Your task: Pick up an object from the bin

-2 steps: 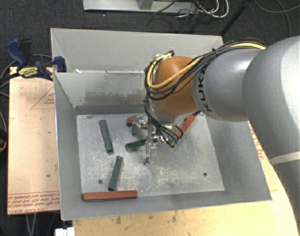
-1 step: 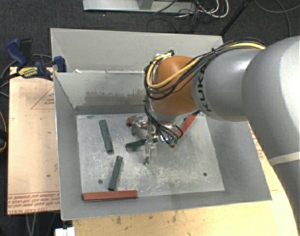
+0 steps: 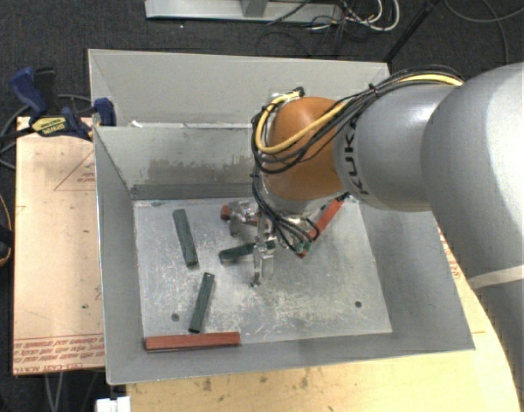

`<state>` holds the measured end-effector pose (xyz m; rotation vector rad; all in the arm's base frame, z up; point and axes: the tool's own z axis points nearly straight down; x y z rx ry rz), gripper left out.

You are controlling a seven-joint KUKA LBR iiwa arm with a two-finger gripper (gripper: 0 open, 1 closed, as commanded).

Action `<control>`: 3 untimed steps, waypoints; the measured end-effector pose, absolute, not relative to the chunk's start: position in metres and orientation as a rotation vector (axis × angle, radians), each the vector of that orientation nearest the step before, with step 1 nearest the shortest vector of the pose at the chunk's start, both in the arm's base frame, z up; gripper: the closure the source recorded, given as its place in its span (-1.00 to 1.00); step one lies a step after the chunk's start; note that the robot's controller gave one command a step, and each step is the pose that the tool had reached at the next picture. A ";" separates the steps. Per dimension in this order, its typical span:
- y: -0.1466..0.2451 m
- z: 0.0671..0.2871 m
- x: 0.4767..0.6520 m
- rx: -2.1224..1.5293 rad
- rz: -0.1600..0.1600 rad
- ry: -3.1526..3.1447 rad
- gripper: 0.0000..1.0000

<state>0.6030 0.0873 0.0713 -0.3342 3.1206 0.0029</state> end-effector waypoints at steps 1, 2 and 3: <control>0.088 0.072 0.604 -0.330 0.003 3.121 -1.00; 0.088 0.072 0.604 -0.330 0.003 3.122 1.00; 0.089 0.168 0.606 -0.327 0.002 3.113 1.00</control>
Offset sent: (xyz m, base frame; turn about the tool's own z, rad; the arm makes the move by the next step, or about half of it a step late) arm 0.0000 0.0000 0.0000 0.0000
